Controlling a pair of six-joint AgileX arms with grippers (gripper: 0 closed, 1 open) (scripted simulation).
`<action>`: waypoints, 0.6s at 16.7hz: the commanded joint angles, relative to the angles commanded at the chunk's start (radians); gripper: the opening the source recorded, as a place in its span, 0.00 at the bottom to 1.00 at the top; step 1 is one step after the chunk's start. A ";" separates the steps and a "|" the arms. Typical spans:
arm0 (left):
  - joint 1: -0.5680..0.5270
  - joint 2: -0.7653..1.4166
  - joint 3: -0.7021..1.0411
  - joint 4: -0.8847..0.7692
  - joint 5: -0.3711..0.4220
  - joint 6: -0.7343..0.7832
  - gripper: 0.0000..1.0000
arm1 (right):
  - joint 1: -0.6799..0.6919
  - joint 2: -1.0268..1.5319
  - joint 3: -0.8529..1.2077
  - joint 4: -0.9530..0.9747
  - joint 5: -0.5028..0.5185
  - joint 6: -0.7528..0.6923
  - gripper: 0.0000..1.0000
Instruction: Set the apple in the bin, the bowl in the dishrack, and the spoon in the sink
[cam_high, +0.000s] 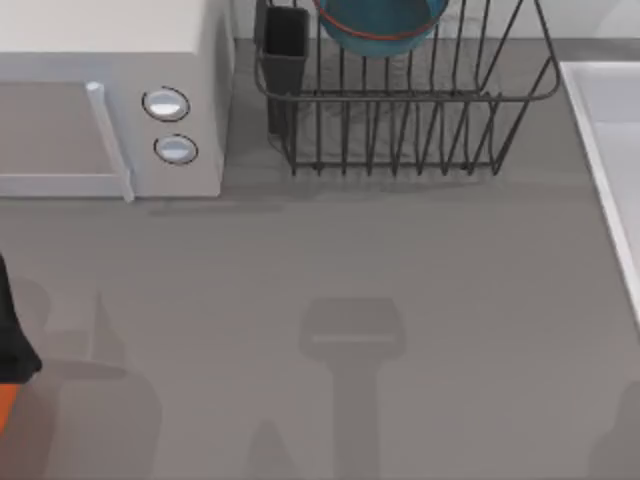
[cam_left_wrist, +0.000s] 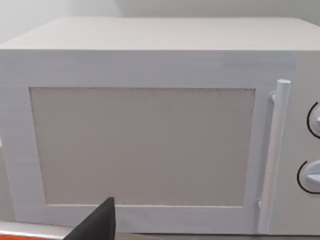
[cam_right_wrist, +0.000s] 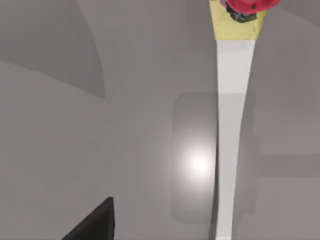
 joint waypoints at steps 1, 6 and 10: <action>0.000 0.000 0.000 0.000 0.000 0.000 1.00 | 0.000 0.026 -0.029 0.059 0.000 0.000 1.00; 0.000 0.000 0.000 0.000 0.000 0.000 1.00 | 0.002 0.132 -0.147 0.282 0.000 0.003 1.00; 0.000 0.000 0.000 0.000 0.000 0.000 1.00 | 0.002 0.142 -0.159 0.300 0.000 0.003 1.00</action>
